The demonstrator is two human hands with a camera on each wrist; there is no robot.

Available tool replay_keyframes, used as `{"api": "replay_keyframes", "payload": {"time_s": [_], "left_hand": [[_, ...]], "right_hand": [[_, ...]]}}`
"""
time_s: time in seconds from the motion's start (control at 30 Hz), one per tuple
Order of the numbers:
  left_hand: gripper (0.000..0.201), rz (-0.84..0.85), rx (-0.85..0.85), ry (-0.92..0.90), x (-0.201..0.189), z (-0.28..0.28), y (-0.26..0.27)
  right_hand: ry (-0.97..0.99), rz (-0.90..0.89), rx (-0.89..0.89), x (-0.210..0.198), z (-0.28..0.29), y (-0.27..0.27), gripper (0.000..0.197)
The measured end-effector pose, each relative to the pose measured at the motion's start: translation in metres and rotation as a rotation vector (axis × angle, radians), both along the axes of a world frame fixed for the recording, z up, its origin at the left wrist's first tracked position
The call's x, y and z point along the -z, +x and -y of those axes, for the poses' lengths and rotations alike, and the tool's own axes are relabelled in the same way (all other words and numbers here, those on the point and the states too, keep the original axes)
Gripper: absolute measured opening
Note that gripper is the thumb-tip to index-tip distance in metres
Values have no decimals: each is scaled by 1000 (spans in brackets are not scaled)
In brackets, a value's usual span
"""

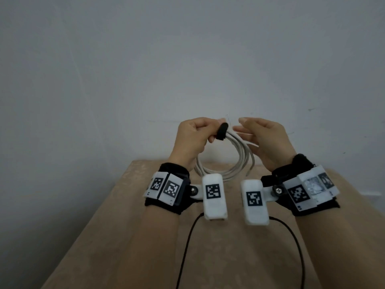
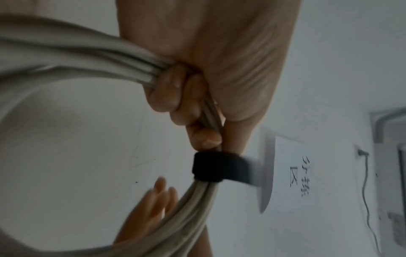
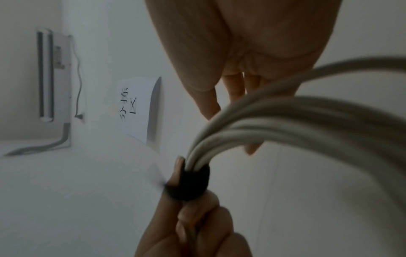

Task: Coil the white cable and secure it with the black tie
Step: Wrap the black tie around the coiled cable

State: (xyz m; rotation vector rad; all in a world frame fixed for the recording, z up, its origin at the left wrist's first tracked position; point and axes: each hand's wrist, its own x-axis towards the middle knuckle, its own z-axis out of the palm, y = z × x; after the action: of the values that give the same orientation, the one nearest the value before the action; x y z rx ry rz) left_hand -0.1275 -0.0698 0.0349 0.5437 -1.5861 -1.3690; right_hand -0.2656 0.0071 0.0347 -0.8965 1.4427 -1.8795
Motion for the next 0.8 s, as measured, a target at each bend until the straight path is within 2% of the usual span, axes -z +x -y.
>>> {"api": "replay_keyframes", "payload": {"time_s": [0.07,0.17,0.33,0.4,0.5,0.57,0.67,0.8], "left_hand": [[18,-41,-25,90,1,5,4],[18,-92,-69,180,2,11,8],[20,-92,-114,222,6,13,7],[20,-91,-116,232,6,13,7],[19,-90,-105,237,6,12,5],[19,-83,-104,234,6,10,4],[20,-77,-122,219,5,10,4],[19,-75,-166,211,7,15,5]], "right_hand": [[-17,-86,52,-3,-4,0,14],[-91,-218,-12,-8,-9,6,17],[-51,-650,-102,0,-4,13,5],[-24,-807,-124,4,-2,15,14],[27,-947,-158,7,0,18,26],[5,-993,-126,11,4,18,24],[-81,-960,-41,13,6,16,13],[-133,-1006,-9,12,5,12,12]]}}
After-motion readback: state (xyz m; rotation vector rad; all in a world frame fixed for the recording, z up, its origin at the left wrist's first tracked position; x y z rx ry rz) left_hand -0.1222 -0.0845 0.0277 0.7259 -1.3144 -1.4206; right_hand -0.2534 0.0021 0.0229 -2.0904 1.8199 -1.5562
